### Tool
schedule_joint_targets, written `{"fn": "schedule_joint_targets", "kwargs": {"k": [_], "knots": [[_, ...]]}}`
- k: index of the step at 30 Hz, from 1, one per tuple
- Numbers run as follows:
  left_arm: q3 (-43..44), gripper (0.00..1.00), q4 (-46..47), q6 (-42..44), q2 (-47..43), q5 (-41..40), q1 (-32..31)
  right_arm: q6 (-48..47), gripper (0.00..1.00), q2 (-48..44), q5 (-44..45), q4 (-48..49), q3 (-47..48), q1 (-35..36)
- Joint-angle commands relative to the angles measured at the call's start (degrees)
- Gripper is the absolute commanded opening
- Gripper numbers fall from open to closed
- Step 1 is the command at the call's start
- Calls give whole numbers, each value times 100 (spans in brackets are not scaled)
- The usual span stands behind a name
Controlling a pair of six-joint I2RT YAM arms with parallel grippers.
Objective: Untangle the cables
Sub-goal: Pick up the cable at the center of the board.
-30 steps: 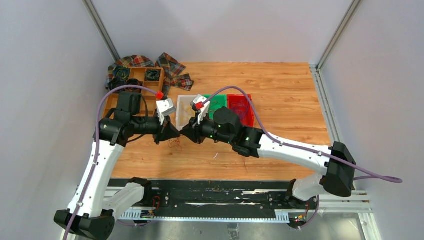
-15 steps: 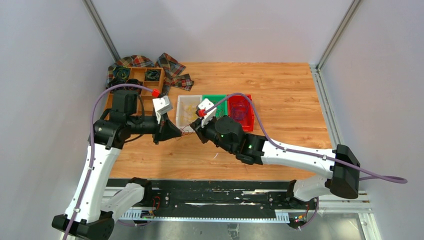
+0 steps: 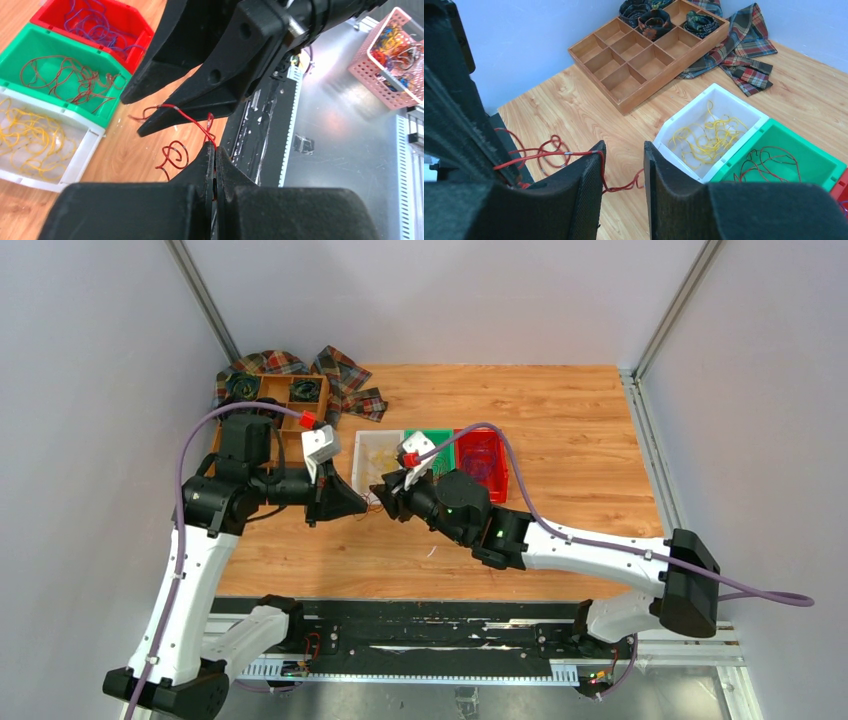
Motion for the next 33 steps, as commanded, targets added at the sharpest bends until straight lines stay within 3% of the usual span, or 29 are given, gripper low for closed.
{"fn": "schedule_joint_targets", "kwargs": {"k": [1,5,10,13,15,22,33], "knots": [[242,0,-20,-197,-47,552,-25,16,35,125,335,509,-152,-31],[467,0,-16,-322,-56,703,-25,-262,35,91,907,461,-557,-124],[796,0,-15,-310,-108,597,-25,96,35,-550,738,308,-1505,-614],[930,0,-13,-240,-100,384,-23,191,45,-978,732,68,-1863,-748],[981,0,-15,-172,-84,270,-25,162,51,-1201,798,-147,-1944,-798],[983,0,-15,-10,-64,-53,-25,-189,54,-1761,807,-647,-1765,-868],[638,0,-32,528,269,-397,-25,-56,67,-1559,-2157,-475,-604,-868]]}}
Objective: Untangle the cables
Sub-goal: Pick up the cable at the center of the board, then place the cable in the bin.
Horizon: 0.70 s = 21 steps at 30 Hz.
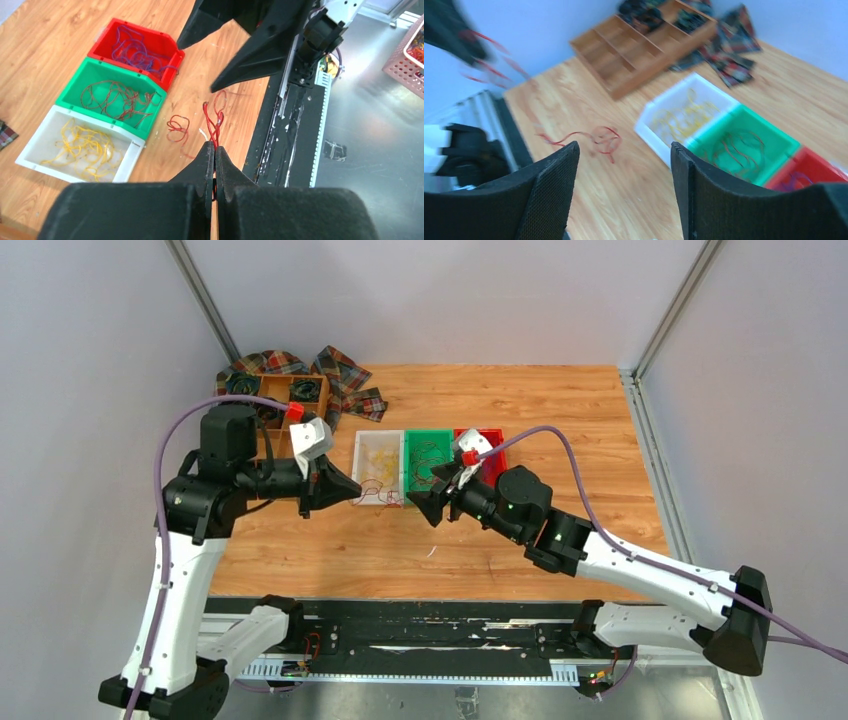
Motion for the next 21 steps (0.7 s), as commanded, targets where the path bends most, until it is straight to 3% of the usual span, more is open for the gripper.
{"fn": "schedule_joint_targets", "kwargs": {"k": [1,10,13,16,21], "knots": [[-167,0,-31,354,269,-116,-25,76,67,285,-1659,175,722,-57],[-44,0,-31,431,552,-73,-25,251,68,1276,-2541,643,1411,-57],[-56,0,-31,460,514,-73,-25,277,63,1486,-2765,620,1547,-57],[-59,1,-27,466,449,-55,-25,261,50,1583,-2738,468,1621,-57],[-68,1,-31,453,385,-26,-25,164,7,1560,-2481,290,1684,-54]]}}
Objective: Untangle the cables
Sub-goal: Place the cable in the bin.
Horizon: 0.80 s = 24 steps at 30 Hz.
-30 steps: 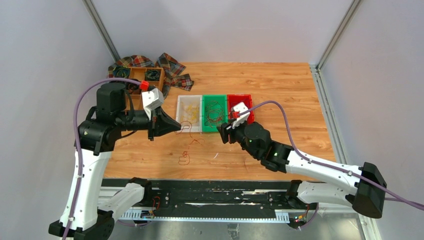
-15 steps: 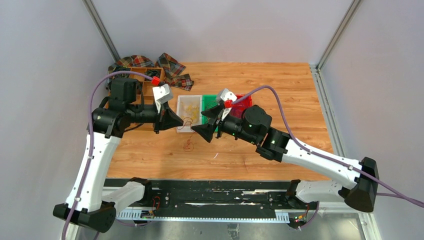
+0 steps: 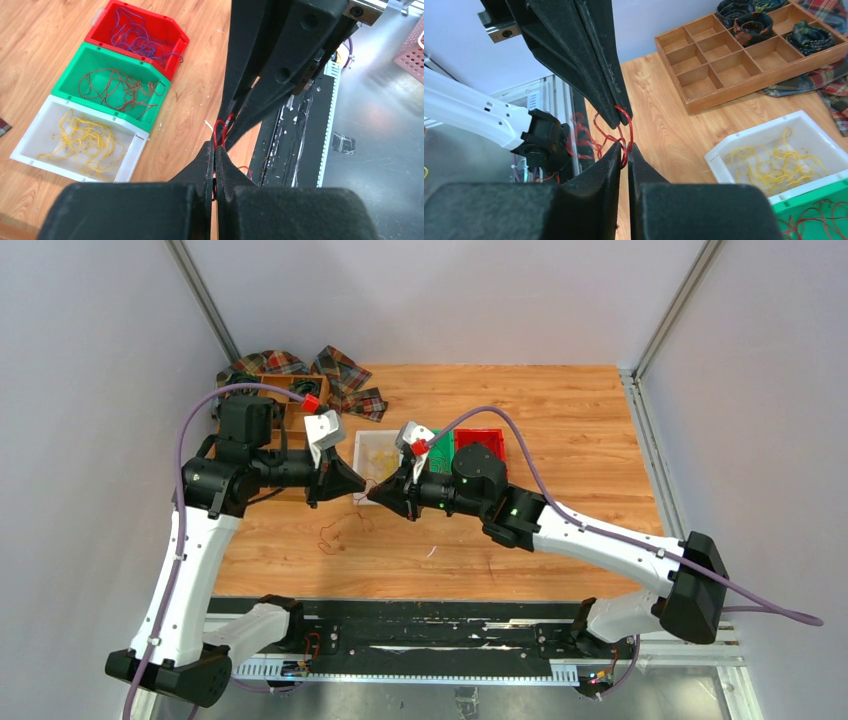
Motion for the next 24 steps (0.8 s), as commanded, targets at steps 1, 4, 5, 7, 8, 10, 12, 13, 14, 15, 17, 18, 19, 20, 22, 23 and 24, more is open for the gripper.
{"fn": "schedule_joint_targets", "kwargs": {"k": [1,4,5,7,8,10,12,13,14,15,17,18,19,20,22,23,24], "knots": [[42,1,-17,46,-133,83,-25,-90,1,-94,112,-78,287,-56],[28,1,-12,50,-160,49,-25,-154,1,-190,196,-144,246,-94],[28,2,-19,40,-171,37,-25,-165,1,-223,219,-155,221,-111],[28,4,-20,34,-192,-5,-25,-144,1,-282,269,-133,171,-182],[30,10,-20,25,-197,-47,-21,-142,1,-299,277,-136,169,-225],[49,47,-20,-23,-190,-235,-25,-152,1,-315,319,-175,181,-331],[89,73,-19,-39,-190,-577,-18,-282,1,-260,447,-312,232,-463],[130,81,-20,-49,-195,-809,-24,-399,1,-198,633,-458,306,-538],[175,89,-20,-67,-202,-1083,-23,-501,1,-98,720,-650,403,-633],[212,97,-20,-93,-206,-1378,-21,-605,1,21,908,-824,485,-741],[315,98,-24,-208,-180,-2091,-25,-873,0,260,1241,-1063,601,-988],[365,98,-32,-262,-155,-2524,-25,-1006,1,390,1446,-1159,655,-1074],[408,98,-29,-292,-130,-2939,-25,-1194,1,538,1661,-1272,726,-1144],[426,98,-36,-292,-120,-3310,-25,-1315,1,687,1889,-1390,804,-1210],[416,98,-29,-251,-154,-3850,-17,-1582,1,981,2327,-1548,943,-1296],[388,98,-29,-239,-187,-3980,-9,-1681,1,1120,2490,-1622,1033,-1331],[364,98,-29,-232,-228,-4034,0,-1749,1,1278,2655,-1729,1116,-1358]]}}
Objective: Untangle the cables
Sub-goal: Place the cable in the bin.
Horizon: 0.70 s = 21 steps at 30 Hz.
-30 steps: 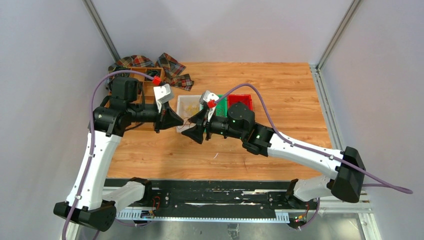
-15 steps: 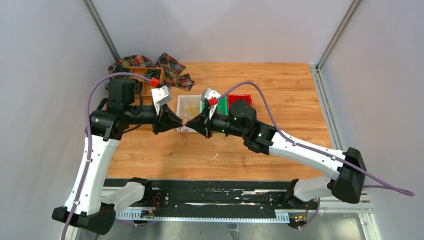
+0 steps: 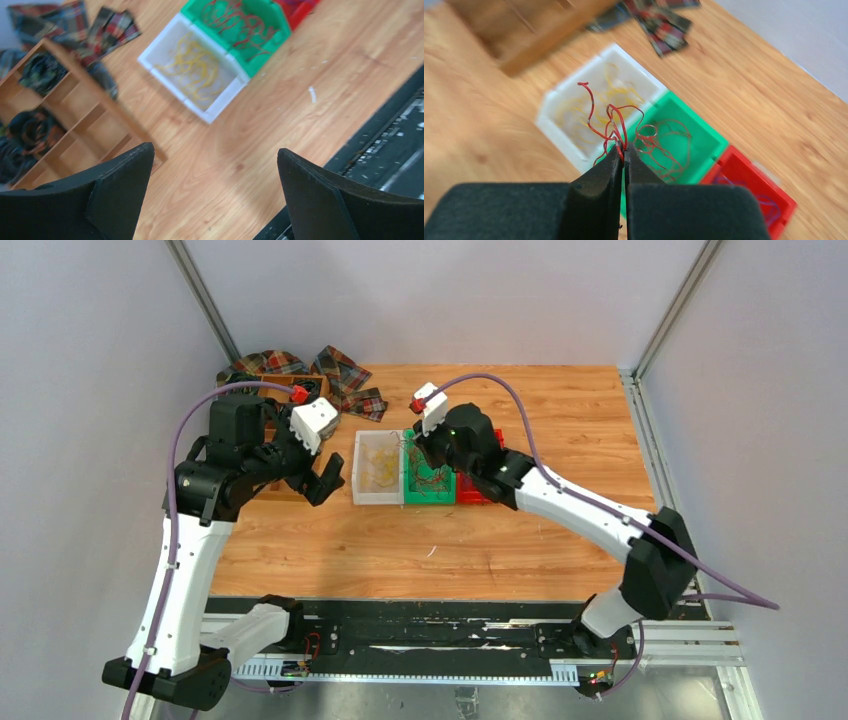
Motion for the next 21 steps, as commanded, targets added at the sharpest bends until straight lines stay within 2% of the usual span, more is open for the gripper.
{"fn": "schedule_joint_targets", "kwargs": {"k": [1,9,17,21], "knots": [[68,98,0,-58,-157,-1251,1,-726,1,581,1194,-679,418,-193],[-6,98,-42,-114,-300,-1275,1,-951,1,1718,1862,-892,1127,-344],[67,98,-41,-169,-265,-1857,34,-890,1,3238,2232,-1911,2249,-473],[65,98,-41,-151,-315,-1836,58,-795,1,3467,2173,-2119,2321,-487]]}}
